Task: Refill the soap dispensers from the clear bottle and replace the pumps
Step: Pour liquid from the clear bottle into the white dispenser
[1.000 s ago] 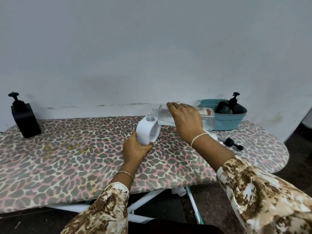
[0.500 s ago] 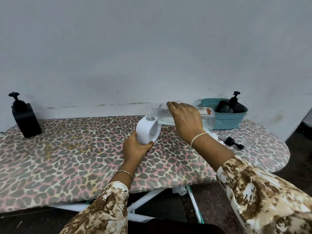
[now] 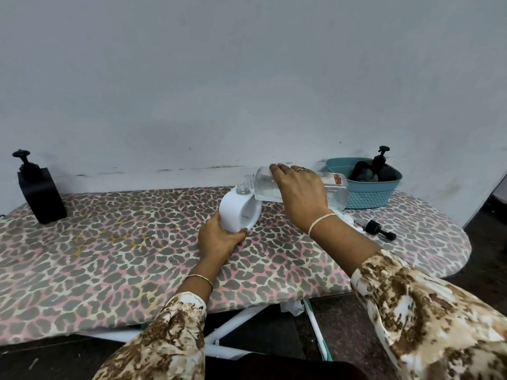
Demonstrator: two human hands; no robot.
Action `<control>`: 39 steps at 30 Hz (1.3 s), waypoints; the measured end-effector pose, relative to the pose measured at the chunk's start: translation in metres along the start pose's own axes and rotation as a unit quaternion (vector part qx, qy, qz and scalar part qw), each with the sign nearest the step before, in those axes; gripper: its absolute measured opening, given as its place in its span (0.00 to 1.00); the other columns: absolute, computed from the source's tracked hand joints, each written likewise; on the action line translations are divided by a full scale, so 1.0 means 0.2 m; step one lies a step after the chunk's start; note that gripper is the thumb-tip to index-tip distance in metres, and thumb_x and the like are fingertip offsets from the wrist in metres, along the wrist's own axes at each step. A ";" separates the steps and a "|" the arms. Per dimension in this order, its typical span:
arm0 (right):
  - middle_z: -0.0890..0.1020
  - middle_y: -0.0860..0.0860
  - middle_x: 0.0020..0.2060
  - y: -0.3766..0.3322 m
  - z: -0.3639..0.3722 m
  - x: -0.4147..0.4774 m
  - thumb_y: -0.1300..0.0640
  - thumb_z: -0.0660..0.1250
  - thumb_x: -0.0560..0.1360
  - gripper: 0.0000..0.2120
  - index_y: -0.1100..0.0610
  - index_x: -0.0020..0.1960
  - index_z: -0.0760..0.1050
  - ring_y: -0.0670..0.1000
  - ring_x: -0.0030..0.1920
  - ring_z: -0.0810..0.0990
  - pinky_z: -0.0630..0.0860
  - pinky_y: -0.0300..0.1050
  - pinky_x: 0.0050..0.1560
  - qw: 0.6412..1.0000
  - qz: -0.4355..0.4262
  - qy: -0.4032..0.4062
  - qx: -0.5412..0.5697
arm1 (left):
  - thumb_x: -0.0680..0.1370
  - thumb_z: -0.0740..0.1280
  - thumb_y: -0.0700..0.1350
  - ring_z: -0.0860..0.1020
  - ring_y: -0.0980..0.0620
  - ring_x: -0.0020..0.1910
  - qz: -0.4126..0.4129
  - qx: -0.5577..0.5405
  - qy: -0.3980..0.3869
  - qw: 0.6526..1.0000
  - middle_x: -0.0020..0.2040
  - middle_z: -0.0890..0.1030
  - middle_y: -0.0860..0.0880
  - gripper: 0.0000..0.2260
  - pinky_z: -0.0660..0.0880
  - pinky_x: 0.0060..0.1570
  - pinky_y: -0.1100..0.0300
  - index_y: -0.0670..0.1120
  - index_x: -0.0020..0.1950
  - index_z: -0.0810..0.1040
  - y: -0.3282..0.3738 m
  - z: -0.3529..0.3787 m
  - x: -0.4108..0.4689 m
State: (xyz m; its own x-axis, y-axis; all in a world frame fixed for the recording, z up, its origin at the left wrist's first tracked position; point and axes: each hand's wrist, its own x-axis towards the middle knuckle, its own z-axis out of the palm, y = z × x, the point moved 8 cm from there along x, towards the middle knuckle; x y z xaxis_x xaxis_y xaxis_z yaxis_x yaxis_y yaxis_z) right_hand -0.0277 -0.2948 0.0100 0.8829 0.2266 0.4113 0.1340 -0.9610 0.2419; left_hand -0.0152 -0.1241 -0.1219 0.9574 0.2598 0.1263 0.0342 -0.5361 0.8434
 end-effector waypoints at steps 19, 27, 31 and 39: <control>0.78 0.53 0.60 0.00 -0.01 0.00 0.68 0.66 0.71 0.28 0.57 0.69 0.64 0.56 0.54 0.79 0.74 0.47 0.51 1.000 0.005 0.004 0.003 | 0.61 0.81 0.49 0.80 0.46 0.53 0.004 0.009 -0.034 0.999 0.56 0.83 0.47 0.31 0.78 0.51 0.52 0.46 0.62 0.77 0.00 -0.01 0.05; 0.78 0.54 0.59 0.00 -0.02 0.01 0.68 0.65 0.72 0.25 0.58 0.68 0.66 0.56 0.54 0.79 0.74 0.47 0.51 1.000 0.005 0.009 0.007 | 0.61 0.81 0.49 0.80 0.46 0.53 0.004 0.000 -0.031 1.000 0.56 0.83 0.47 0.31 0.78 0.53 0.48 0.46 0.62 0.77 -0.02 -0.01 0.05; 0.76 0.54 0.63 0.00 -0.02 0.00 0.67 0.65 0.73 0.30 0.58 0.72 0.62 0.56 0.57 0.78 0.74 0.47 0.53 1.000 -0.001 0.015 0.006 | 0.60 0.82 0.49 0.81 0.47 0.52 0.005 -0.004 -0.031 1.000 0.55 0.83 0.47 0.31 0.78 0.52 0.50 0.46 0.62 0.77 -0.02 -0.01 0.05; 0.76 0.54 0.63 -0.01 -0.02 0.00 0.67 0.66 0.71 0.31 0.58 0.72 0.62 0.57 0.57 0.78 0.74 0.47 0.54 1.000 -0.003 0.010 0.008 | 0.60 0.82 0.49 0.81 0.47 0.52 0.000 -0.014 -0.037 0.999 0.55 0.83 0.47 0.32 0.78 0.54 0.48 0.46 0.62 0.77 -0.04 -0.01 0.06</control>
State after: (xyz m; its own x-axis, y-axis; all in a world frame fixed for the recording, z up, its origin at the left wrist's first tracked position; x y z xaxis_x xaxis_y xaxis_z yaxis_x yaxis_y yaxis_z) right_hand -0.0302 -0.2931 0.0129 0.8731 0.2353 0.4271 0.1462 -0.9619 0.2312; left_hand -0.0037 -0.1159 -0.1262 0.9762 0.1986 0.0877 0.0273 -0.5129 0.8580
